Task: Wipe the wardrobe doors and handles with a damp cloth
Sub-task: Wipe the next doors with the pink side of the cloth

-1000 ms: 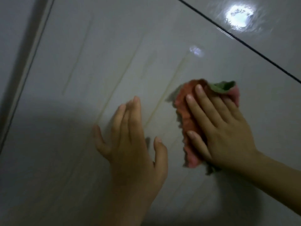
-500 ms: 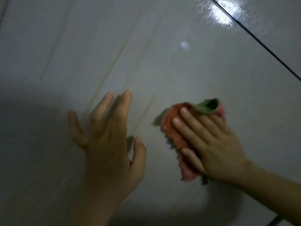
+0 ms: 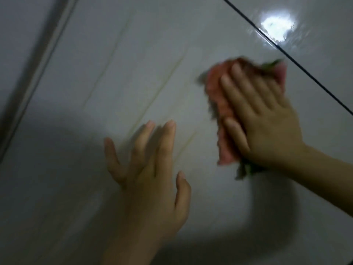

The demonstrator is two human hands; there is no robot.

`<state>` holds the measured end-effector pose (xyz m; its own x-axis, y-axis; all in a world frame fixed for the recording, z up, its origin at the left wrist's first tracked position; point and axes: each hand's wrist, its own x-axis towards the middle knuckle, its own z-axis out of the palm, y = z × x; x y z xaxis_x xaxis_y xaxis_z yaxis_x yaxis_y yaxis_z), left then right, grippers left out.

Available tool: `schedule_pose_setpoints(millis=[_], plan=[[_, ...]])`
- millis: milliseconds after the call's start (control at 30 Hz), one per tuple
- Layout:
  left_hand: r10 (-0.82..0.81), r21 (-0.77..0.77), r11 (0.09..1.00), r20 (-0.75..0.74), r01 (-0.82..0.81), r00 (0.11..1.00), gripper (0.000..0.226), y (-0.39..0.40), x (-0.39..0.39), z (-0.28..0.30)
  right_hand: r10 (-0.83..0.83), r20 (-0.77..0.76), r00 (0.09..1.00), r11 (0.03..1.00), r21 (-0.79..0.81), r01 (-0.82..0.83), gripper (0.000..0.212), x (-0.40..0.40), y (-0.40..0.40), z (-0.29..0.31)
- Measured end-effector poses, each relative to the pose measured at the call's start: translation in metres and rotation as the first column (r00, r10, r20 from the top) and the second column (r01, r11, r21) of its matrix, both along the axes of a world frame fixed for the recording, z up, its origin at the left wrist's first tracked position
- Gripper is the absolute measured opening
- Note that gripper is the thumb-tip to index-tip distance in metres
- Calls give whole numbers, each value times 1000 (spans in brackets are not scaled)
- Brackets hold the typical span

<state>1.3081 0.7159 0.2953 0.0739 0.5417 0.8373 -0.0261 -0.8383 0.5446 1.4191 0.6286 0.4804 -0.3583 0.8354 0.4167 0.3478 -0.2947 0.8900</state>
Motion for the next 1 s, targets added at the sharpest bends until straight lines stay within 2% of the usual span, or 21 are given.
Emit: schedule_pose_setpoints(millis=[67, 133, 167, 233, 300, 367, 467, 533, 567, 600, 700, 767, 833, 900, 967, 1000], plan=[[39, 17, 999, -13, -39, 999, 77, -4, 1, 1, 19, -68, 998, 985, 175, -6, 60, -13, 35, 20], [59, 42, 997, -23, -58, 998, 79, -7, 2, 1, 74, -96, 993, 963, 265, -46, 59, -25, 63, 18], [64, 56, 997, -35, -62, 997, 79, -7, 2, 1, 89, -85, 992, 971, 228, -68, 59, -28, 68, 11], [75, 79, 994, -56, -70, 996, 78, -4, 0, 0, 78, -28, 997, 997, 19, -78, 58, -23, 61, -3], [76, 96, 993, -61, -70, 995, 78, 0, -3, -1, 56, 47, 997, 982, -185, -46, 58, -21, 44, -3], [42, 101, 994, -6, -41, 999, 77, 6, -7, -3, 35, 73, 997, 972, -236, -17, 59, -23, 43, 16], [31, 47, 998, 121, -36, 992, 69, 20, -17, -8, 13, 2, 1000, 999, -40, -13, 62, -42, 81, 47], [87, 3, 996, 162, -88, 983, 66, 32, -23, -13, 41, -68, 997, 993, 114, -33, 63, -59, 112, 44], [113, -15, 994, 170, -112, 979, 65, 38, -26, -16, 65, -81, 995, 990, 131, -54, 63, -64, 121, 32], [133, -32, 991, 174, -130, 976, 65, 44, -28, -19, 84, -75, 994, 994, 76, -78, 62, -65, 124, 16], [152, -71, 987, 187, -141, 971, 63, 56, -32, -26, 61, 52, 997, 944, -329, -40, 61, -51, 97, -26], [140, -101, 987, 185, -123, 973, 62, 59, -36, -28, 34, 108, 994, 889, -458, 19, 60, -48, 83, -16], [130, -145, 984, 181, -105, 975, 63, 65, -41, -29, 32, 72, 997, 930, -368, -3, 59, -53, 93, 4], [138, -202, 974, 159, -104, 978, 64, 75, -46, -31, 31, -4, 1000, 984, -178, -31, 61, -68, 120, 21], [166, -270, 954, 119, -129, 979, 67, 88, -49, -35, 45, -77, 996, 999, -7, -46, 62, -82, 146, 16], [172, -301, 944, 101, -134, 980, 68, 93, -49, -39, 55, -87, 995, 998, 23, -54, 62, -85, 153, 5]])
